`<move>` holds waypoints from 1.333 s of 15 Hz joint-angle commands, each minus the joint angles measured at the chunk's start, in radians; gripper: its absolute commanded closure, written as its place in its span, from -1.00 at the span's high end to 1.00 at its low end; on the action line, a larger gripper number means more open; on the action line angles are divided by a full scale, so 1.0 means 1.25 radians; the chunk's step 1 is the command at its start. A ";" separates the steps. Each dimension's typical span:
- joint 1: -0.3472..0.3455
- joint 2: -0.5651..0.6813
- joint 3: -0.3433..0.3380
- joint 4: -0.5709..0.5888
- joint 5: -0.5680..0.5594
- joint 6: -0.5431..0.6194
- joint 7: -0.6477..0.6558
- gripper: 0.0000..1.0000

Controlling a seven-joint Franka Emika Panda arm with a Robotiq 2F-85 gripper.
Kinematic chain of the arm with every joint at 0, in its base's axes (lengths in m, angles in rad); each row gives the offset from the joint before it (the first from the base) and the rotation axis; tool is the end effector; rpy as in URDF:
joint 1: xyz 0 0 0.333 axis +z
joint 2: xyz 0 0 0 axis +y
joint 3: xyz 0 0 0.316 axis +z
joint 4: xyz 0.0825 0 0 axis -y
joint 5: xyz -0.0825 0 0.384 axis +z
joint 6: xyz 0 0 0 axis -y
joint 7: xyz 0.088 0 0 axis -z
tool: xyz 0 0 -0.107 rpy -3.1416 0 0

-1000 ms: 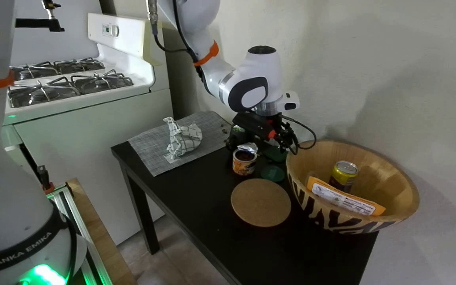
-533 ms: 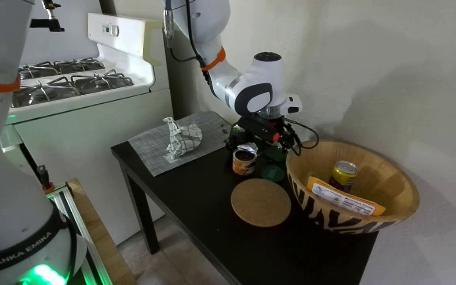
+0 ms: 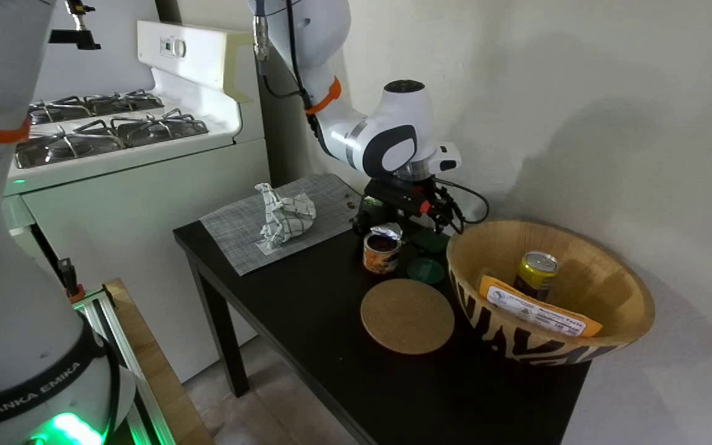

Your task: Pick up the green lunch box lid from the table and put it in the wooden bowl

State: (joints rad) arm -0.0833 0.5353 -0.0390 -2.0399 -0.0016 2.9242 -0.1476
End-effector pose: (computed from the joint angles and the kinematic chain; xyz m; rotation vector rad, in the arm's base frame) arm 0.6226 -0.0754 0.2127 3.0299 0.0542 0.5260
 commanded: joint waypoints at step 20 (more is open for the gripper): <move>0.098 0.100 -0.066 0.086 -0.076 0.020 0.115 1.00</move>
State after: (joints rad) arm 0.0673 0.5833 -0.1363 -1.9784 -0.1002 2.9226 -0.0175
